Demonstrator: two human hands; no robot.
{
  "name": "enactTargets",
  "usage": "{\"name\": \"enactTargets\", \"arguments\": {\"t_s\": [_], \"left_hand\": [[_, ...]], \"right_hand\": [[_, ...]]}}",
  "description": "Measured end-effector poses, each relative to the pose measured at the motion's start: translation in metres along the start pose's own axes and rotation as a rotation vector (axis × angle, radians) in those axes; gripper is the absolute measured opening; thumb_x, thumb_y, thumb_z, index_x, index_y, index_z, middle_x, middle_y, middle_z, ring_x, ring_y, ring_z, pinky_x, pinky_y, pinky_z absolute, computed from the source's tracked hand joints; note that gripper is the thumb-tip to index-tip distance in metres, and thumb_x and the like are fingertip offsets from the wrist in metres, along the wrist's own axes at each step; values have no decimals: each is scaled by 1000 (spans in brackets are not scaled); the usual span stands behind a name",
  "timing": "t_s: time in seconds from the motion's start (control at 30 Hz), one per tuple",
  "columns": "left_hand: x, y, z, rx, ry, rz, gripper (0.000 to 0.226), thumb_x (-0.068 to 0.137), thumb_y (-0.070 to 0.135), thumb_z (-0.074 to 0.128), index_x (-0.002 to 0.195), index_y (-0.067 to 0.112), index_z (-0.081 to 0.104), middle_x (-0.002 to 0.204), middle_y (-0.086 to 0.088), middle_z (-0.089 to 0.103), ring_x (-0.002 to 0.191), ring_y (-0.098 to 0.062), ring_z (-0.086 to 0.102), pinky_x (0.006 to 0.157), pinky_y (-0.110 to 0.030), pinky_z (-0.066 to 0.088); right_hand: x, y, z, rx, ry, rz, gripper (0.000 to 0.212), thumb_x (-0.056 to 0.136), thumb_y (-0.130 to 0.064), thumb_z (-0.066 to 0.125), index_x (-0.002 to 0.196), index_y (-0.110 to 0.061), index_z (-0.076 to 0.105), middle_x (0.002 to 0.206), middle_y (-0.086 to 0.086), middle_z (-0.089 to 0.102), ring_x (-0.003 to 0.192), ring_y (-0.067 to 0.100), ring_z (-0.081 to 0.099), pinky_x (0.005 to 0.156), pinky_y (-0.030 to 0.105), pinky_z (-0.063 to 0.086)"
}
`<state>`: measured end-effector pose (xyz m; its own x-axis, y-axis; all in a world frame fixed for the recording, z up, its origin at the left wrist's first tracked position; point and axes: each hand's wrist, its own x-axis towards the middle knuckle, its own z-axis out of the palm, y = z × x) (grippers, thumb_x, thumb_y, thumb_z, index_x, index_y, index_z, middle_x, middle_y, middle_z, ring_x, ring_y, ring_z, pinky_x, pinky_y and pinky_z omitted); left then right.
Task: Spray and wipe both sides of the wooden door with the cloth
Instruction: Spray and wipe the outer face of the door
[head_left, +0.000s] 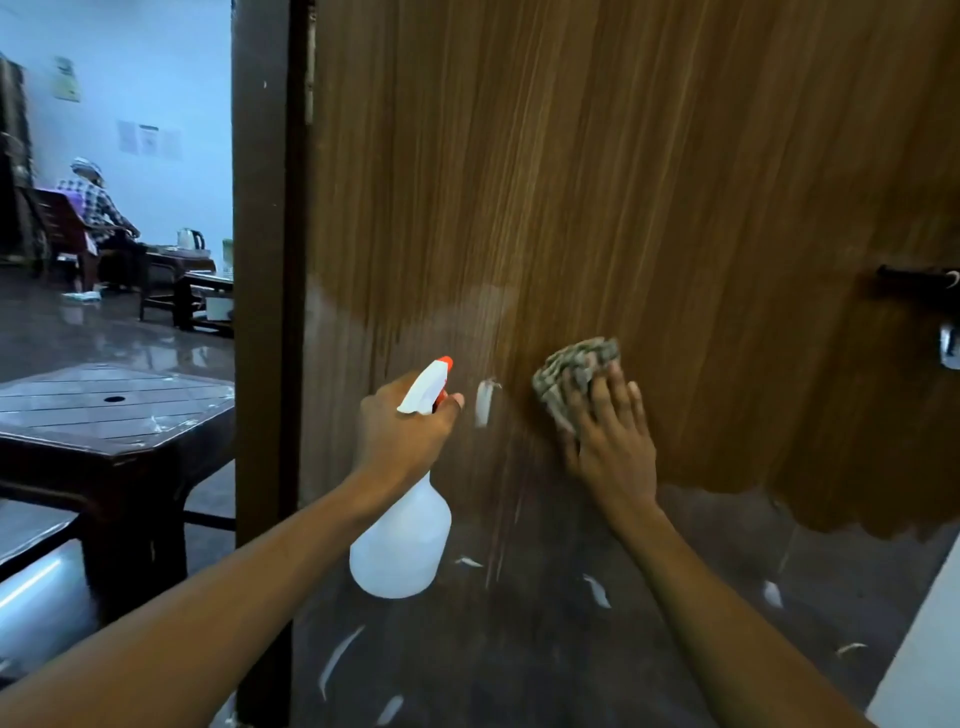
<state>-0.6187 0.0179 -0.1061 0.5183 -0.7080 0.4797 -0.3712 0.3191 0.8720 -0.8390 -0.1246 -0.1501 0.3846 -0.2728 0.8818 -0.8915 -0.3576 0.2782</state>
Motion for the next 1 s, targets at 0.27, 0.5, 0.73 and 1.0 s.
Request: {"name": "enactTargets", "arguments": {"t_s": [0.27, 0.5, 0.73, 1.0], "left_hand": [[17, -15, -33, 7, 32, 28, 38, 81, 30, 71, 118, 22, 63, 112, 10, 64, 76, 3, 56, 57, -4, 38], [21, -39, -67, 58, 82, 5, 43, 80, 32, 71, 120, 22, 61, 117, 6, 64, 85, -6, 56, 56, -7, 39], [27, -47, -102, 90, 137, 47, 33, 80, 30, 70, 112, 23, 64, 95, 18, 58, 80, -5, 58, 62, -9, 42], [22, -70, -125, 102, 115, 42, 42, 79, 32, 72, 119, 22, 63, 107, 6, 68, 98, -17, 64, 71, -15, 48]], "right_hand": [[106, -118, 20, 65, 123, -202, 59, 100, -25, 46, 156, -20, 26, 162, 14, 24, 149, 39, 18, 122, 51, 15], [49, -82, 22, 18, 58, -344, 67, 91, -27, 56, 154, -20, 33, 161, 11, 25, 149, 35, 21, 121, 49, 21], [170, -207, 22, 141, 187, -219, 56, 99, -27, 49, 153, -24, 35, 161, 12, 27, 149, 38, 21, 120, 53, 20], [25, -196, 69, 102, -2, -614, 68, 90, -33, 59, 153, -25, 33, 163, 7, 22, 150, 32, 19, 120, 49, 23]]}}
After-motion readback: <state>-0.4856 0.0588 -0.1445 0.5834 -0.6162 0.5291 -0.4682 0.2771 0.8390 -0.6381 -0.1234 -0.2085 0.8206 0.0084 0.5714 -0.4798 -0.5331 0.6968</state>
